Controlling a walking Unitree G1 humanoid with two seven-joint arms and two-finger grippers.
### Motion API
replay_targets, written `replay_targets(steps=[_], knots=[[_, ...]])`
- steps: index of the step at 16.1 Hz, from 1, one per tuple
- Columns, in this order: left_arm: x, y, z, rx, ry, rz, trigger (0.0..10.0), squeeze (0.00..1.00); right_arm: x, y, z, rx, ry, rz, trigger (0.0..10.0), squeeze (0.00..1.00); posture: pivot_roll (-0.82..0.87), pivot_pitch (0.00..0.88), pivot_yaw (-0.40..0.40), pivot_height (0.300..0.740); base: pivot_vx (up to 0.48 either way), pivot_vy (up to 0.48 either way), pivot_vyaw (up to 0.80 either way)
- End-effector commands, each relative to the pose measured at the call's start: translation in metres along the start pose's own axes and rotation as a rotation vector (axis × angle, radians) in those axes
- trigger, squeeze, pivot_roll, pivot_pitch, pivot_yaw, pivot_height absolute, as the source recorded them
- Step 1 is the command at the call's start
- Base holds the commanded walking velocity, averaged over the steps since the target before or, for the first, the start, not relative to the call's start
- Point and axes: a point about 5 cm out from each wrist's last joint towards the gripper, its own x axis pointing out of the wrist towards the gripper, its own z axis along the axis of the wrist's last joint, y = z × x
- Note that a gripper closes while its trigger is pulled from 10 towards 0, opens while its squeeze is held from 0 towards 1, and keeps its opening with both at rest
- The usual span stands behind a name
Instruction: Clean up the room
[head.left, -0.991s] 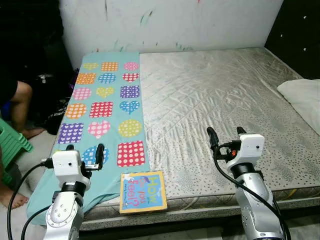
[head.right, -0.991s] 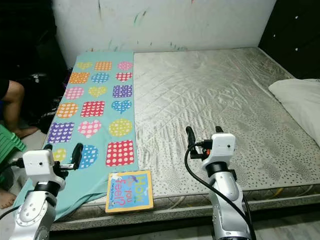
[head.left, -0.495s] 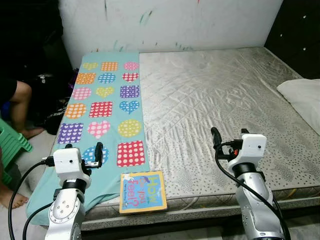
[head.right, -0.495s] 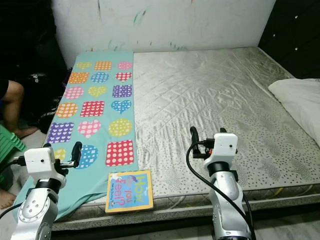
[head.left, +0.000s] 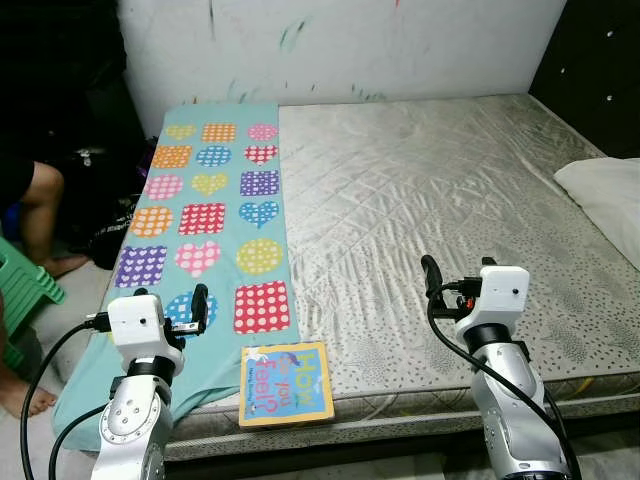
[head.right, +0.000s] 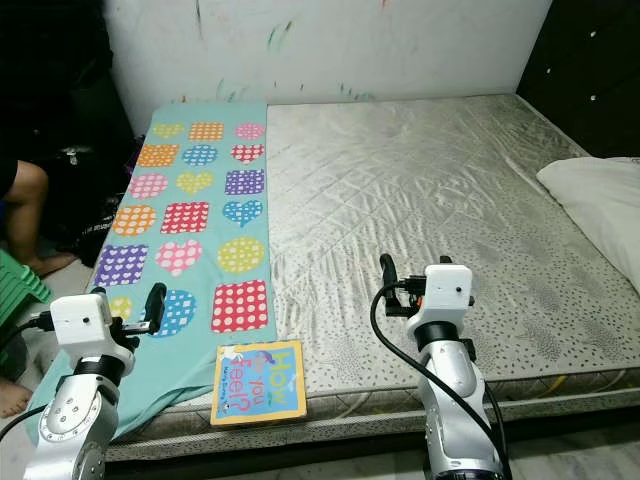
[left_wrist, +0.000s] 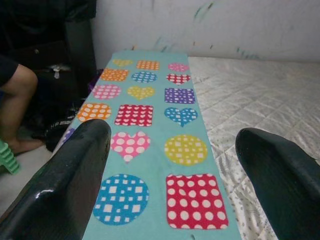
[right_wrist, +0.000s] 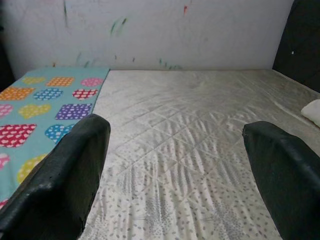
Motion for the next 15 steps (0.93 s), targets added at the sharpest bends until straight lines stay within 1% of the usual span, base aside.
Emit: replay_targets(steps=[1, 5, 7, 10, 15], knots=[[0.0025, 0.0000, -0.0002, 0.000, 0.014, -0.010, 10.0, 0.00, 0.0018, 0.0006, -0.0010, -0.022, 0.016, 0.010, 10.0, 0.00, -0.18, 0.009, 0.004, 0.740, 0.000, 0.000, 0.00], [0.0025, -0.0002, -0.0002, -0.004, 0.015, -0.012, 10.0, 0.00, 0.0019, 0.0021, -0.0015, -0.027, 0.024, 0.019, 10.0, 0.00, -0.18, 0.013, 0.002, 0.740, 0.000, 0.000, 0.00], [0.0026, -0.0003, -0.0003, -0.042, 0.013, -0.006, 10.0, 0.00, 0.0020, 0.0025, -0.0018, -0.025, 0.029, 0.022, 10.0, 0.00, -0.18, 0.014, 0.002, 0.740, 0.000, 0.000, 0.00], [0.0024, -0.0038, 0.0017, -0.031, 0.004, -0.044, 10.0, 0.00, 0.0022, 0.0030, -0.0021, -0.026, 0.032, 0.025, 10.0, 0.00, -0.18, 0.015, 0.001, 0.740, 0.000, 0.000, 0.00], [0.0028, -0.0046, 0.0018, -0.037, 0.007, -0.044, 10.0, 0.00, 0.0029, 0.0032, -0.0020, -0.024, 0.037, 0.028, 10.0, 0.00, -0.18, 0.017, 0.001, 0.740, 0.000, 0.000, 0.00]])
